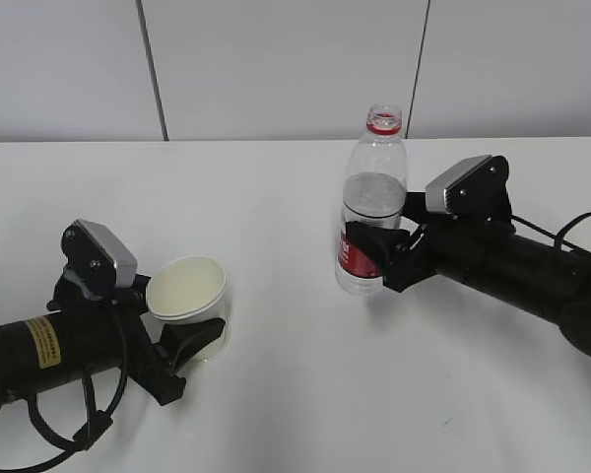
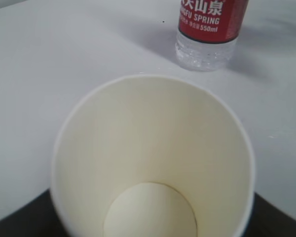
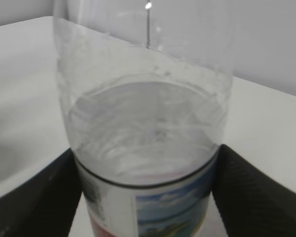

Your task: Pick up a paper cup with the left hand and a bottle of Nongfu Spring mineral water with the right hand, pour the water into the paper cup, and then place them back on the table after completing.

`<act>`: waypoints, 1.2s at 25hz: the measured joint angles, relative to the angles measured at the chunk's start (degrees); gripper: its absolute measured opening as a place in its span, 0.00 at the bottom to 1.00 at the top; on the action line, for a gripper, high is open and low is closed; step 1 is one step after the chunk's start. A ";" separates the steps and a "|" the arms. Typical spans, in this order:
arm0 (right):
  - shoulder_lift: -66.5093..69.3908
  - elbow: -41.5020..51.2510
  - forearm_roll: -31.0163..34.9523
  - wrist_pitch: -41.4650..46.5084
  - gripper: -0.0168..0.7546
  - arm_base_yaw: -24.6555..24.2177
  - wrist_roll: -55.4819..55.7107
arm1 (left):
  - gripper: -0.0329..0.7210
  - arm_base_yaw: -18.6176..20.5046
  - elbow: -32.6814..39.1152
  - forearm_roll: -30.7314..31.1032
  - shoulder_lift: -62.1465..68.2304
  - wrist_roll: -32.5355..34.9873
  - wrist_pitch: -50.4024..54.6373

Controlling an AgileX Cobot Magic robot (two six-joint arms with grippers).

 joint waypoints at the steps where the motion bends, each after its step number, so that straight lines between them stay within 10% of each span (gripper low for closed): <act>1: 0.00 -0.44 -0.04 0.14 0.79 0.00 0.00 | 0.64 0.00 0.00 0.00 0.00 0.00 0.00; 15: 0.09 -1.26 -0.03 0.41 0.47 0.00 0.00 | 0.64 0.00 0.00 0.00 0.00 0.00 -0.68; 30: -6.19 -1.26 -2.38 9.15 0.45 0.00 -1.17 | 0.62 0.00 0.00 7.68 -5.18 -6.78 2.27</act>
